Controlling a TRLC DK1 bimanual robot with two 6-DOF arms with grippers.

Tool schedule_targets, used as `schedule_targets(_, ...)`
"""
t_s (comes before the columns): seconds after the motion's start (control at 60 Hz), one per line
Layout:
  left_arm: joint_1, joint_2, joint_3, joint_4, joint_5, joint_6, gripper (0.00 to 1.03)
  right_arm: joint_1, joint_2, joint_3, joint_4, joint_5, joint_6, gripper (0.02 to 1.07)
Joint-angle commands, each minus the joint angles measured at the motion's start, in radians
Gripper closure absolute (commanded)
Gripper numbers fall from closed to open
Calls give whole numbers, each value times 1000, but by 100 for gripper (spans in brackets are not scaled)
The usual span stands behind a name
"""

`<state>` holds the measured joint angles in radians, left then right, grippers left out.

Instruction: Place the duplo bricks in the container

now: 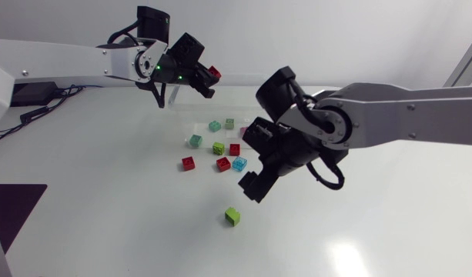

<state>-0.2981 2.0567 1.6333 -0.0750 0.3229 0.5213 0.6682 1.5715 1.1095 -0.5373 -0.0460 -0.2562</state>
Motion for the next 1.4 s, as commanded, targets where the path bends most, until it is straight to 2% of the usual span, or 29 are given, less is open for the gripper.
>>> schedule_targets(0.0, -4, 59, 63, -8, -15, -27, 79, 42, 13, -36, 19, 8, 32, 7)
schedule_targets(0.117, 1, 95, 94, -8, -27, -27, 71, 74, 44, -48, 25, 9, 38, 7)
schedule_targets(0.167, 2, 108, 109, -11, -33, -27, 65, 83, 58, -50, 25, 9, 38, 7)
schedule_targets(0.233, 5, 115, 119, -11, -38, -27, 53, 97, 73, -51, 25, 9, 38, 7)
schedule_targets(0.283, 7, 123, 129, -11, -42, -27, 37, 107, 85, -51, 25, 8, 38, 7)
schedule_targets(0.35, 8, 126, 137, -12, -48, -29, 23, 122, 105, -48, 26, 8, 40, 7)
schedule_targets(0.4, 10, 126, 143, -12, -48, -29, 16, 133, 120, -45, 28, 8, 41, 7)
schedule_targets(0.517, 17, 111, 157, -22, -48, -37, 6, 143, 163, -33, 31, 9, 41, 7)
schedule_targets(0.7, 34, 22, 135, -35, -47, -47, 5, 156, 199, -25, 37, 12, 41, 7)
schedule_targets(0.883, 51, -190, -29, -39, -36, -41, 6, 171, 231, -11, 43, 12, 41, 7)
schedule_targets(1.083, 70, -382, -207, -101, -15, 20, 7, 183, 263, 3, 57, 18, 41, 17)
schedule_targets(1.25, 91, -498, -385, -118, -15, 79, 8, 186, 288, 18, 73, 34, 40, 37)
schedule_targets(1.35, 100, -537, -475, -137, -13, 128, 9, 186, 302, 29, 73, 43, 38, 55)
schedule_targets(1.383, 106, -544, -500, -143, -15, 138, 10, 186, 305, 30, 71, 46, 37, 64)
